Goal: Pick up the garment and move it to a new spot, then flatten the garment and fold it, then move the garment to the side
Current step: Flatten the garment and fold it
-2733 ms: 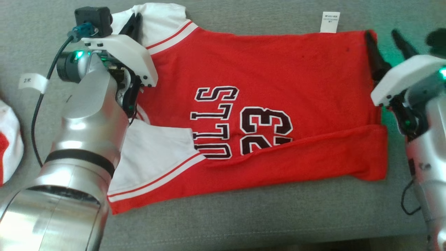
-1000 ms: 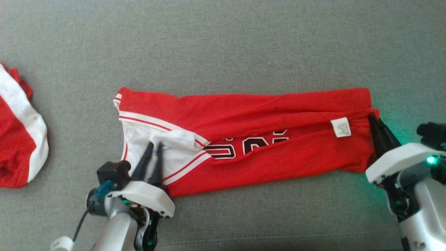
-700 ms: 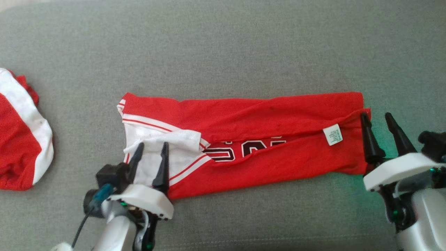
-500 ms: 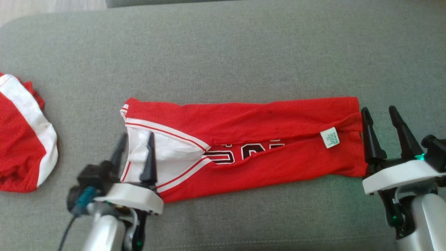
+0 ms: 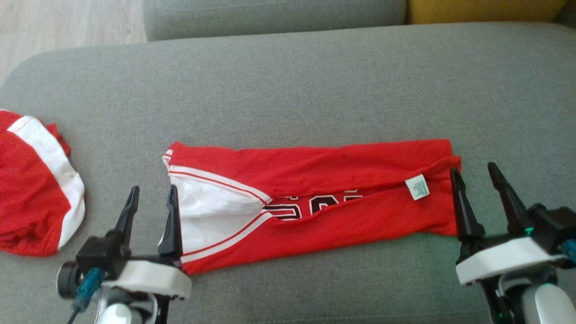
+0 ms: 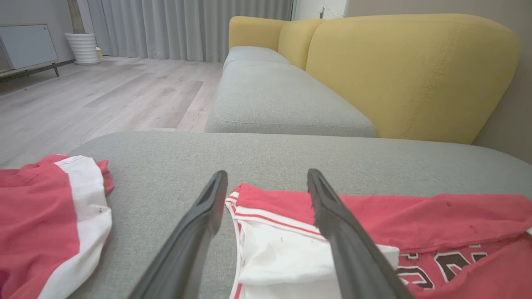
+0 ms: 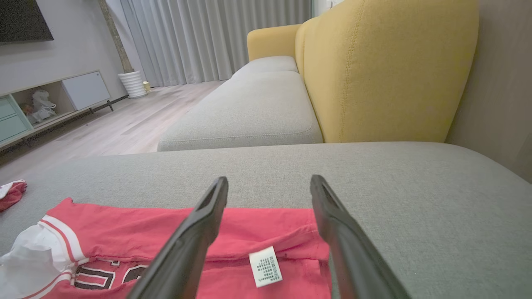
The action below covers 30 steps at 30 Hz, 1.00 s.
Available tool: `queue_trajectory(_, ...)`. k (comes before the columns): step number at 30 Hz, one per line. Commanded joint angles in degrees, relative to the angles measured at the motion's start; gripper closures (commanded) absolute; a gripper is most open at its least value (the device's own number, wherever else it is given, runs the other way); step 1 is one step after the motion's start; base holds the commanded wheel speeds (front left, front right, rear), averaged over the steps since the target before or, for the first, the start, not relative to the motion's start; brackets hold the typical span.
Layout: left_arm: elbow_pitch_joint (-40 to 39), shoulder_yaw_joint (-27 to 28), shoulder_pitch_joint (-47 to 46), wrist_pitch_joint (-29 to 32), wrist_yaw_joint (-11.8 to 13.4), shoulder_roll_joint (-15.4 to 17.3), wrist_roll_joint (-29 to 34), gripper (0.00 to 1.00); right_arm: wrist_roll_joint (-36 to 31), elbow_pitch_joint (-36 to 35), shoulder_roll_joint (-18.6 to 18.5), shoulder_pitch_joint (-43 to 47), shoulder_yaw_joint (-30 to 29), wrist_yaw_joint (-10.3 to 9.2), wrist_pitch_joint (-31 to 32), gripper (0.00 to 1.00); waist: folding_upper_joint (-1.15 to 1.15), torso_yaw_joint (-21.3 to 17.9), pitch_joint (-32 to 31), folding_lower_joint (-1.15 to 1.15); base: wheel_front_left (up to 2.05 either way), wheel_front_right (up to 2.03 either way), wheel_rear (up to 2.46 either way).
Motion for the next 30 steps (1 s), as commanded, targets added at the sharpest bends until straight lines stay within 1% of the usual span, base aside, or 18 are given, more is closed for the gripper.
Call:
queue_trajectory(1, -2.4, 2.0, -0.6, 0.3, 0.6, 1.4, 0.5, 0.00, -0.5, -2.8, -0.2, -0.6, 1.0, 0.43, 0.4, 0.00, 0.00, -0.2, -0.7, 0.00, 0.00, 0.00, 0.00)
queue_trajectory(9, -2.9, 1.9, 0.6, 1.0, 1.3, 2.0, 0.5, 0.00, -0.8, -3.4, 0.4, 0.6, 1.0, 0.43, 1.4, 0.00, 0.00, -0.3, -1.2, 0.00, 0.00, 0.00, 0.00)
queue_trajectory(21, -2.7, 1.3, -0.1, 1.3, 1.4, 2.2, 0.2, 0.00, -0.2, -2.1, -0.2, -0.5, 1.3, 0.43, 1.8, 0.00, 0.00, -0.2, -0.4, 0.00, 0.00, 0.00, 0.00)
queue_trajectory(25, -2.7, 1.0, -1.3, 1.2, 1.2, 2.1, 0.1, 0.00, 0.3, 1.7, -1.1, -3.2, 0.3, 0.43, 1.6, 0.00, 0.00, 0.1, 1.2, 0.00, 0.00, 0.00, 0.00)
queue_trajectory(30, -2.4, 0.3, -3.9, 0.9, 0.6, 1.7, 0.1, 0.00, 1.0, 10.8, -3.0, -9.4, -1.4, 0.43, 0.9, 0.00, 0.00, 0.8, 4.3, 0.00, 0.00, 0.00, 0.00)
